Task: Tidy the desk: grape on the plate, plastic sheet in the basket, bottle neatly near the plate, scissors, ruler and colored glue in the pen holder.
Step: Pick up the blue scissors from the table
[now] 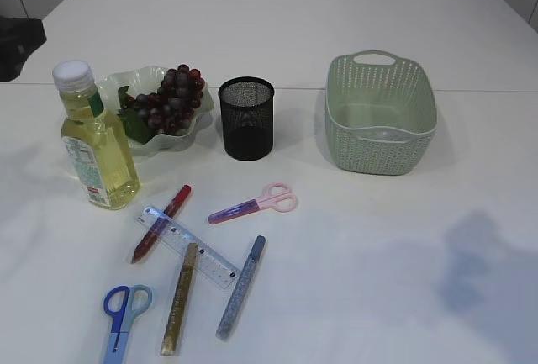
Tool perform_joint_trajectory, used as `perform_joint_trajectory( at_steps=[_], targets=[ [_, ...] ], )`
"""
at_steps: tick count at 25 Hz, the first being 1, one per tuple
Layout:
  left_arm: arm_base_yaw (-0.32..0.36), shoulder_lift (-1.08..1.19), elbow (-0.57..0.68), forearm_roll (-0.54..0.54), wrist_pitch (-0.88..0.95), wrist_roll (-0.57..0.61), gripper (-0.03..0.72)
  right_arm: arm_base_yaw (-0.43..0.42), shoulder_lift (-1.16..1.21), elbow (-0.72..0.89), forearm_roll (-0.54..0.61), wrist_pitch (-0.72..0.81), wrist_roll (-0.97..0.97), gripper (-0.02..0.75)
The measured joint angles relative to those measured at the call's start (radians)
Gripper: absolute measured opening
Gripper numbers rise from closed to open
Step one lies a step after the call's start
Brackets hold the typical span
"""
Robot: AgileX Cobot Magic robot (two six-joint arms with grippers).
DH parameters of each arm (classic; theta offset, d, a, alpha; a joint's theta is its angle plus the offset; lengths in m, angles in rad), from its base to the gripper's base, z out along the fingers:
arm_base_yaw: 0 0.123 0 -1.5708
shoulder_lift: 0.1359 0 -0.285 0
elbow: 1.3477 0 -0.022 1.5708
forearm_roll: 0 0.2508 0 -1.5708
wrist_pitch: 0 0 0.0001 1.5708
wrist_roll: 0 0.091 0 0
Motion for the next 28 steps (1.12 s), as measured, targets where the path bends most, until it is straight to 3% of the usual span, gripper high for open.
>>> perform_joint_trajectory(
  at_steps=[5,10,18,28],
  targets=[
    [0.0,-0.107,0.0,0.0,0.116,-0.008,0.529,0.0,0.0,-0.108,0.374,0.118,-0.168,0.563],
    [0.0,-0.223,0.001,0.0,0.251,-0.008,0.511,0.0,-0.001,-0.221,0.706,0.144,-0.207,0.563],
    [-0.016,-0.386,0.001,-0.039,0.543,-0.009,0.508,0.0,-0.001,-0.248,0.919,0.151,-0.207,0.563],
    [-0.197,-0.473,-0.05,-0.045,0.846,-0.01,0.48,0.0,-0.001,-0.248,1.128,0.152,-0.224,0.563]
  ],
)
